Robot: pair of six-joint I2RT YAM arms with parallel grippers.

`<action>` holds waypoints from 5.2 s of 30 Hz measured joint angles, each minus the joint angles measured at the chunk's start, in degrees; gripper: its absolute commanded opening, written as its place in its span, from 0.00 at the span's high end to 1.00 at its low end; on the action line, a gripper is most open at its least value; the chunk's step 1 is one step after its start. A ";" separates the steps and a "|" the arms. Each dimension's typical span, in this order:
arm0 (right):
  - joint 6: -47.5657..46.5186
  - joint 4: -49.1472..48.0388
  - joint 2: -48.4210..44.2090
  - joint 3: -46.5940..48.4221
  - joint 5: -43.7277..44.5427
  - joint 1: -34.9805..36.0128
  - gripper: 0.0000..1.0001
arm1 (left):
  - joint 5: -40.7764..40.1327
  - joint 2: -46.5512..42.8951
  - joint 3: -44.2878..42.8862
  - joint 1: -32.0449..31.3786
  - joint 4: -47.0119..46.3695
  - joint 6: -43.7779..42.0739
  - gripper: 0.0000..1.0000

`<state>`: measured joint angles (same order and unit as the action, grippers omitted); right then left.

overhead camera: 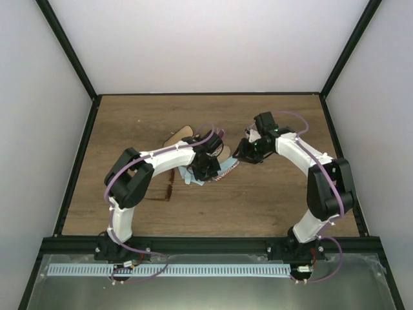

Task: Organize the sunglasses
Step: Adjust the glasses cleaning cloth in the sunglasses case.

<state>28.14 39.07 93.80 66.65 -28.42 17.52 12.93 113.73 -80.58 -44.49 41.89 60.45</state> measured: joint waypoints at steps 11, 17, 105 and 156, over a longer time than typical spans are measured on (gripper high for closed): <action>3.04 -8.72 3.74 -7.23 -12.11 1.75 0.90 | 0.00 0.02 -0.44 0.11 0.76 -0.70 0.87; 5.11 -11.89 4.33 -5.88 -15.67 1.75 0.91 | 0.02 0.24 -0.44 0.11 0.87 -0.83 0.88; -4.50 -9.31 11.85 -0.72 -9.20 1.05 0.68 | -15.41 5.57 -14.93 2.23 9.40 -17.38 0.62; -7.78 0.35 11.39 0.59 8.66 10.86 0.66 | -14.80 7.17 -15.19 2.23 8.35 -17.22 0.62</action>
<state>20.36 39.42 105.19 67.24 -19.77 28.38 -1.87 120.90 -95.77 -42.26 50.24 43.22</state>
